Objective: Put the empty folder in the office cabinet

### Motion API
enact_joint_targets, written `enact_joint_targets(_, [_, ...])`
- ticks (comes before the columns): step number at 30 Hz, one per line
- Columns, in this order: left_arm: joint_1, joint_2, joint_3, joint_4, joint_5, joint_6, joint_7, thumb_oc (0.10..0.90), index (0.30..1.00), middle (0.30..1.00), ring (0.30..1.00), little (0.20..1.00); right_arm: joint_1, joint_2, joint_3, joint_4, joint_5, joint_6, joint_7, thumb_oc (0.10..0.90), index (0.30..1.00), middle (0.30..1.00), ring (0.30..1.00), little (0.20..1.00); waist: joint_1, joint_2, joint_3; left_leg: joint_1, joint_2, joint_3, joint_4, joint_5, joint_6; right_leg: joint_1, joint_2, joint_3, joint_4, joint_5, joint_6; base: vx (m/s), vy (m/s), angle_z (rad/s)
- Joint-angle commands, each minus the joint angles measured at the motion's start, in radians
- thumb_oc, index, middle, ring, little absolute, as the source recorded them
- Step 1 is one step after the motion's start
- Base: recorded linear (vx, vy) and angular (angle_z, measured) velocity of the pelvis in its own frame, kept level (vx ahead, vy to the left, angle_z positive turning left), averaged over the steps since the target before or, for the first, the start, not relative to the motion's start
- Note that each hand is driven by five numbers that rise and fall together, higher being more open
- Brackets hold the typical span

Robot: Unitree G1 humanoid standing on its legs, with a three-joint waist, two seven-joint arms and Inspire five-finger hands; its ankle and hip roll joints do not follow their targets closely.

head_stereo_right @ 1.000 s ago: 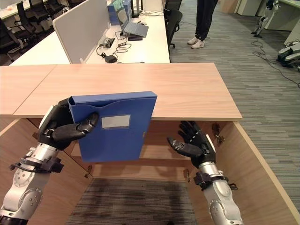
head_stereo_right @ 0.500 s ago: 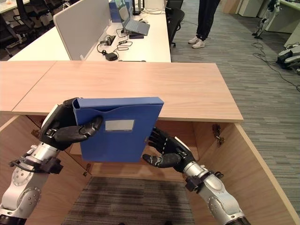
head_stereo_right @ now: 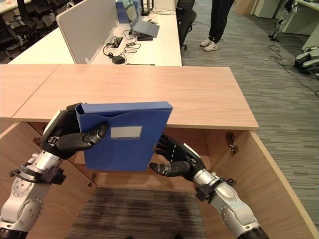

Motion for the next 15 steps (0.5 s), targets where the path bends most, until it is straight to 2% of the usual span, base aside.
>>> enact_joint_targets(1, [-0.146, 0.012, -0.095, -0.119, -0.072, -0.025, -0.105, 0.400, 0.300, 0.300, 0.300, 0.300, -0.263, 0.070, 0.040, -0.134, 0.072, -0.138, 0.069, 0.800, 0.900, 0.900, 0.900, 0.900, 0.002, -0.001, -0.047, 0.032, 0.069, 0.063, 0.001, -0.017, -0.070, 0.075, -0.049, -0.041, 0.022, -0.116, 0.081, 0.00, 0.000, 0.00])
enact_joint_targets(15, [-0.113, -0.021, -0.126, -0.138, -0.125, 0.025, -0.143, 0.400, 0.300, 0.300, 0.300, 0.300, -0.328, 0.089, -0.098, 0.007, 0.027, -0.208, -0.038, 0.800, 0.900, 0.900, 0.900, 0.900, 0.016, -0.008, -0.053, 0.031, 0.065, 0.053, 0.001, -0.026, -0.066, 0.081, -0.051, -0.049, 0.017, -0.113, 0.085, 0.00, 0.000, 0.00])
